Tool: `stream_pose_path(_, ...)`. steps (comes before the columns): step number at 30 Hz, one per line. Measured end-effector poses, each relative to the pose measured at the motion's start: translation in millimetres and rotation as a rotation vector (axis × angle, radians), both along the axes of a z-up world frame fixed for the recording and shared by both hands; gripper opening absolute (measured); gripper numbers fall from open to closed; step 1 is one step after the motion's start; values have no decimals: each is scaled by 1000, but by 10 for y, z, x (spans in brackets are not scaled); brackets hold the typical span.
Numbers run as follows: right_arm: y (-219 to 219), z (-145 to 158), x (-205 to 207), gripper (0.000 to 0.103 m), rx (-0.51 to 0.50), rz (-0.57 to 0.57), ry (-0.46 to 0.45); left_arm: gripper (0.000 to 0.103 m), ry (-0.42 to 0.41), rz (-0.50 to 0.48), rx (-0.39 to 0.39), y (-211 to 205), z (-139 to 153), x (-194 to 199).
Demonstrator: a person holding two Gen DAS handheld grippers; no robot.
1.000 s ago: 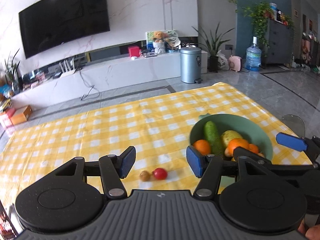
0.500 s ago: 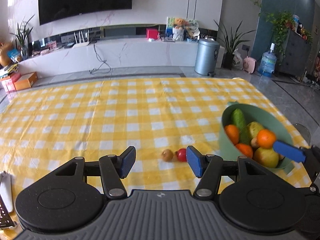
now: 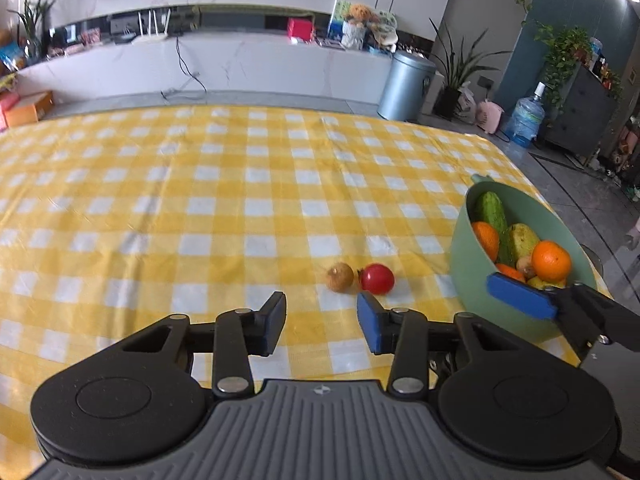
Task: Organize fruits
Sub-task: 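Grasp the brown kiwi with the left gripper while the right gripper grasps the red cherry tomato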
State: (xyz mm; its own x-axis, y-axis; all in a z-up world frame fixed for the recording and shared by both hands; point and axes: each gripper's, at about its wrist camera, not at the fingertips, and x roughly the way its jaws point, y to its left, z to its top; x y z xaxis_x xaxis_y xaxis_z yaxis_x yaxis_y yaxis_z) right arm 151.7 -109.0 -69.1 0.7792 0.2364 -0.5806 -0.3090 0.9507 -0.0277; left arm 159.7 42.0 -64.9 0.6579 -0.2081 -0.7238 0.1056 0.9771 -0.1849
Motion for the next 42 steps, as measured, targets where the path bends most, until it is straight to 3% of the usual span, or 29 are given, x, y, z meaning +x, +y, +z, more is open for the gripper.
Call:
stream_pose_path(4, 42, -104, 128, 50, -6, -2, 33, 46, 12, -9, -25, 7, -110, 67)
stream_pose_path(8, 84, -207, 260, 41, 0, -7, 69, 36, 33, -21, -67, 19, -216, 172)
stream_pose_path(12, 145, -310, 357, 39, -12, -5, 84, 34, 45, -32, -105, -34, -276, 311)
stream_pose_path(17, 175, -383, 435, 35, -18, -19, 85, 34, 60, -39, -55, -117, -390, 483)
stream_pose_path(20, 188, -424, 480, 32, -18, -26, 85, 34, 72, -38, -64, -114, -470, 554)
stream_pose_path(34, 213, -539, 594, 27, -4, -40, 94, 32, 66, -53, -78, -149, -550, 667)
stream_pose_path(42, 176, -562, 629, 27, 18, -36, 102, 25, 49, -50, -87, -124, -557, 660)
